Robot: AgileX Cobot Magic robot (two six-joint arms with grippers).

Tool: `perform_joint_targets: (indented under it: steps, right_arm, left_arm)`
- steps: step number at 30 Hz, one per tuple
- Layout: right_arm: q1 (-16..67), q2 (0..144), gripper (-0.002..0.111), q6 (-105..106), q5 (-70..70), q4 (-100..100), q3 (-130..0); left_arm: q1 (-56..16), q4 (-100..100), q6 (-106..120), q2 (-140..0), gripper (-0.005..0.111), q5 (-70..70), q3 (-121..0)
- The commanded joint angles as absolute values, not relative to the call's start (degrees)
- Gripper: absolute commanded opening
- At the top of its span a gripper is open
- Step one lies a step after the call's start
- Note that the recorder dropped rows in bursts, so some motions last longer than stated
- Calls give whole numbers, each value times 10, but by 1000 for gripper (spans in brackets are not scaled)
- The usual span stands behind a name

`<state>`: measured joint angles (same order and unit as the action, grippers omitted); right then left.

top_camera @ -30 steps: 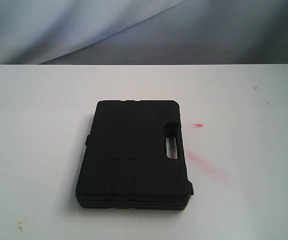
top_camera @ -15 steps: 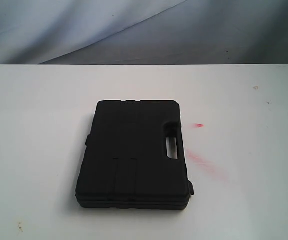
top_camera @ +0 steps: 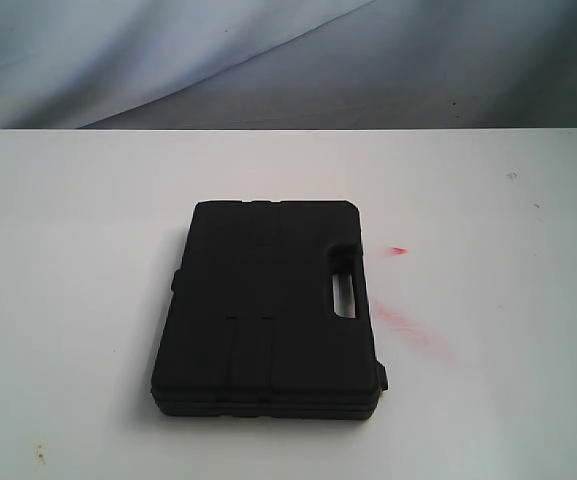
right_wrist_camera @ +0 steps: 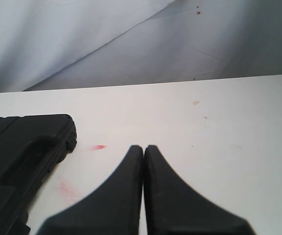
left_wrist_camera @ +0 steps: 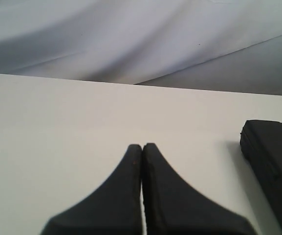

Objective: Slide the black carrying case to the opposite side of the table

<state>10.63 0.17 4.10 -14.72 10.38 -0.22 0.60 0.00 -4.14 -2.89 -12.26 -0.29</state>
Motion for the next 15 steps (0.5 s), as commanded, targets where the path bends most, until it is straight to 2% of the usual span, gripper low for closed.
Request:
perform_joint_targets:
  steps: [1,15]
  right_arm:
    - [108,0,0,40,-145,108,0]
    - [108,0,0,40,-145,108,0]
  left_arm:
    - [8,-5,-61,-27,0,-129,0]
    - [8,14,-59,-27,0,-161,0]
